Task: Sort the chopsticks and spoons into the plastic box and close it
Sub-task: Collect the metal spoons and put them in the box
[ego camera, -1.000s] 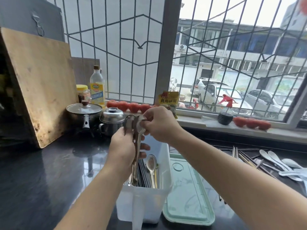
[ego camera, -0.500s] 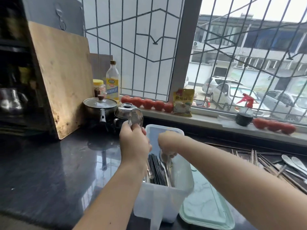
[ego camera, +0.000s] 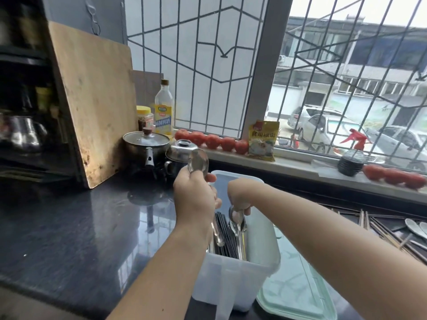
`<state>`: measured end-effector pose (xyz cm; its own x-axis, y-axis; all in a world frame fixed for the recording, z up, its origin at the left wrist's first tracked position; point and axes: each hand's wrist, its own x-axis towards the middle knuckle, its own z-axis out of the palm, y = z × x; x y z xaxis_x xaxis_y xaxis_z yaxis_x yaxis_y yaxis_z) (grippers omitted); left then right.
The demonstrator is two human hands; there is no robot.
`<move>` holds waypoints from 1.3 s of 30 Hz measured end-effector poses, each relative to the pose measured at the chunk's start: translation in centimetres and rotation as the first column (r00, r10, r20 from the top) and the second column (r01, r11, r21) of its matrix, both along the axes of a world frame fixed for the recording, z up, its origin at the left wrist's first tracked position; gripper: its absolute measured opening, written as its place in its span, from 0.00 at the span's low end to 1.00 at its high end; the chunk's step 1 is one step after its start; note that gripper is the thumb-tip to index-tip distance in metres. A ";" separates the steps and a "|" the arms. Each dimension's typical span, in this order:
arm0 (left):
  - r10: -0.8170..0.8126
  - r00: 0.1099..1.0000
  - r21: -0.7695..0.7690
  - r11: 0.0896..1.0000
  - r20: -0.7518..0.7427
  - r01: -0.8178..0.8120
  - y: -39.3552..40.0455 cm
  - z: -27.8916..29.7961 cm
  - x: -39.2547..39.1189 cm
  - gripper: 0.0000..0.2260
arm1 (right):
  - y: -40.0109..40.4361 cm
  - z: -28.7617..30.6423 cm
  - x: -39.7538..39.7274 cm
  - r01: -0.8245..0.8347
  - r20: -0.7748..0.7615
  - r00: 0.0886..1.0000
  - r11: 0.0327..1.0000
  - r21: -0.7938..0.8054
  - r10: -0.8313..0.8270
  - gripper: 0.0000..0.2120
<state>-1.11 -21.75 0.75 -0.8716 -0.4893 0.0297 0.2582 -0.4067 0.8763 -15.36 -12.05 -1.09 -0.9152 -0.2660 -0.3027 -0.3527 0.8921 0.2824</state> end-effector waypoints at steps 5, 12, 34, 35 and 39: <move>0.002 1.000 -0.026 1.000 -0.004 -0.002 0.1 -0.1 0.0 0.10 | -0.1 0.0 1.4 -0.036 -0.030 0.999 0.999 0.028 0.037 0.13; -0.015 0.999 -0.045 0.999 -0.031 0.013 0.1 -0.4 0.1 0.12 | 0.0 1.1 2.2 -0.144 -0.284 0.947 0.988 0.050 0.152 0.04; -0.148 0.989 -0.099 0.984 -0.014 0.146 0.5 0.3 0.9 0.13 | 1.7 8.2 8.7 -0.231 -0.233 0.971 0.400 -0.887 0.043 0.09; -0.104 0.994 -0.091 0.991 -0.025 0.101 0.5 0.3 0.8 0.13 | 1.8 8.4 8.3 -0.208 -0.215 0.976 0.394 -0.895 0.026 0.09; 0.171 0.983 -0.025 0.985 -0.065 -0.173 -0.2 0.2 0.5 0.12 | 3.3 9.2 4.7 -0.055 -0.165 0.956 0.407 -0.912 -0.241 0.12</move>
